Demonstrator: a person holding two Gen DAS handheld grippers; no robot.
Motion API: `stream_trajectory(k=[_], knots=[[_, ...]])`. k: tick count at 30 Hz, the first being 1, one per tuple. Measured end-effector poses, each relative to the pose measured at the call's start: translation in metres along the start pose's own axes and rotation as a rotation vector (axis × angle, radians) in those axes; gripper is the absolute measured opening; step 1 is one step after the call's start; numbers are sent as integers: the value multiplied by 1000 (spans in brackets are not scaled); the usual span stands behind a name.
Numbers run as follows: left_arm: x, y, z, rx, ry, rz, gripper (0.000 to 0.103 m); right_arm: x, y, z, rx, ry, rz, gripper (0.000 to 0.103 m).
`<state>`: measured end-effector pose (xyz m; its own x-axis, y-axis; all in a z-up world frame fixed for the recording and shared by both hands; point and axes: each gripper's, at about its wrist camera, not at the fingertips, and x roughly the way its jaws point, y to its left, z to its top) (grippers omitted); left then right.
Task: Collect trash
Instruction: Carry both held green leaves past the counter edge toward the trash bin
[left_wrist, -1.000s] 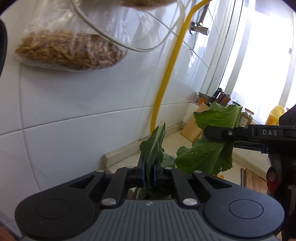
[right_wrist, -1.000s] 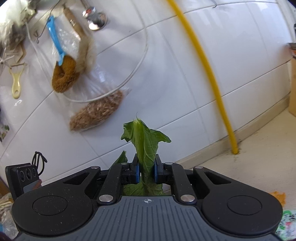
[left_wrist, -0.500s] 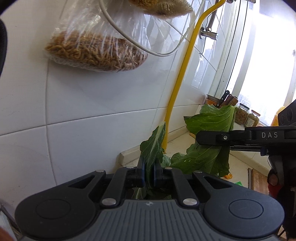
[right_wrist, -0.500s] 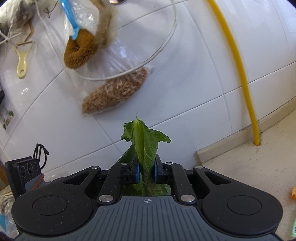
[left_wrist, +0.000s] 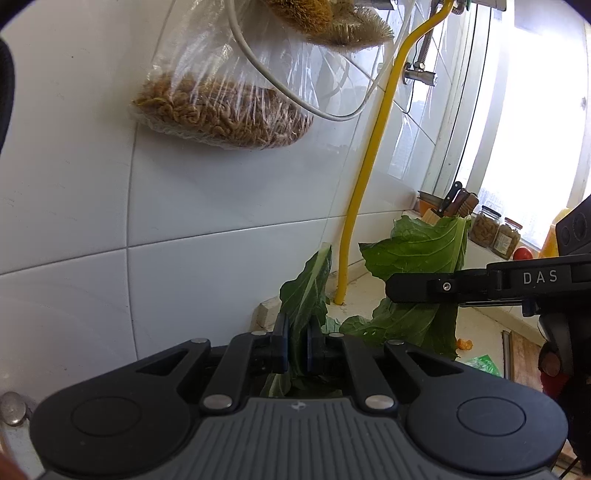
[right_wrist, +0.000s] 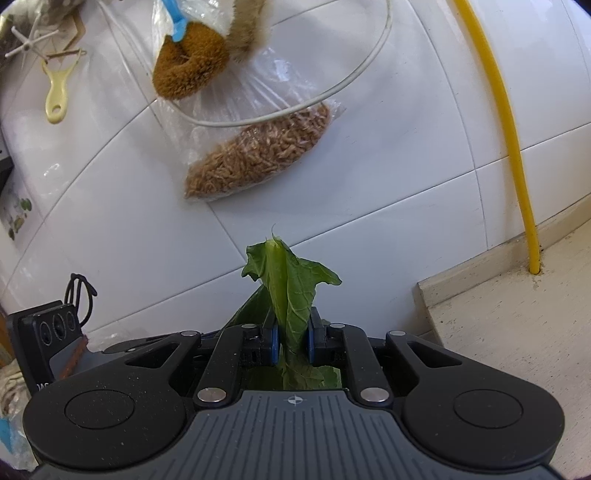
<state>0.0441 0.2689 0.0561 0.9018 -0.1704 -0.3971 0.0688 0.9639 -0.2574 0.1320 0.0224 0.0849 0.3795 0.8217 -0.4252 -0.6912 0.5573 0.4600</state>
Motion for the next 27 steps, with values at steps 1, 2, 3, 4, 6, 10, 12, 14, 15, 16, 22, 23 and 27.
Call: stream_trajectory(k=[1,2,3,4,6,10,12,14,15,16,22,23,27], knots=[[0,0,-1,4,0,2,7,1,2,-1,-2,1,-1,19],[-1,1,-2,9,0,4,7,1,3,-2,-3,2,-1,19],[-1,2,-3,14,3,3,7,2,4,-3,-3,3,-1,19],[0,2,-4,17,6,0,7,3,6,-4,-3,6,-1,19],[0,3,-7,23,13,-4,7,5,8,-8,-6,14,-1,19],[4,4,-15,34,37,-8,7,10,10,-15,1,32,-3,19],[8,4,-18,36,50,-12,7,13,8,-20,10,46,-5,19],[11,4,-21,44,60,-11,7,16,6,-23,19,60,-9,19],[12,4,-23,47,65,-10,7,17,5,-25,24,66,-10,19],[14,5,-24,49,70,-10,7,18,3,-27,30,71,-11,19],[28,7,-30,30,117,-21,7,26,0,-37,66,104,-26,19],[30,8,-32,27,124,-24,7,27,-1,-38,72,108,-29,19],[36,7,-38,29,150,-25,7,31,-2,-44,97,119,-36,19]])
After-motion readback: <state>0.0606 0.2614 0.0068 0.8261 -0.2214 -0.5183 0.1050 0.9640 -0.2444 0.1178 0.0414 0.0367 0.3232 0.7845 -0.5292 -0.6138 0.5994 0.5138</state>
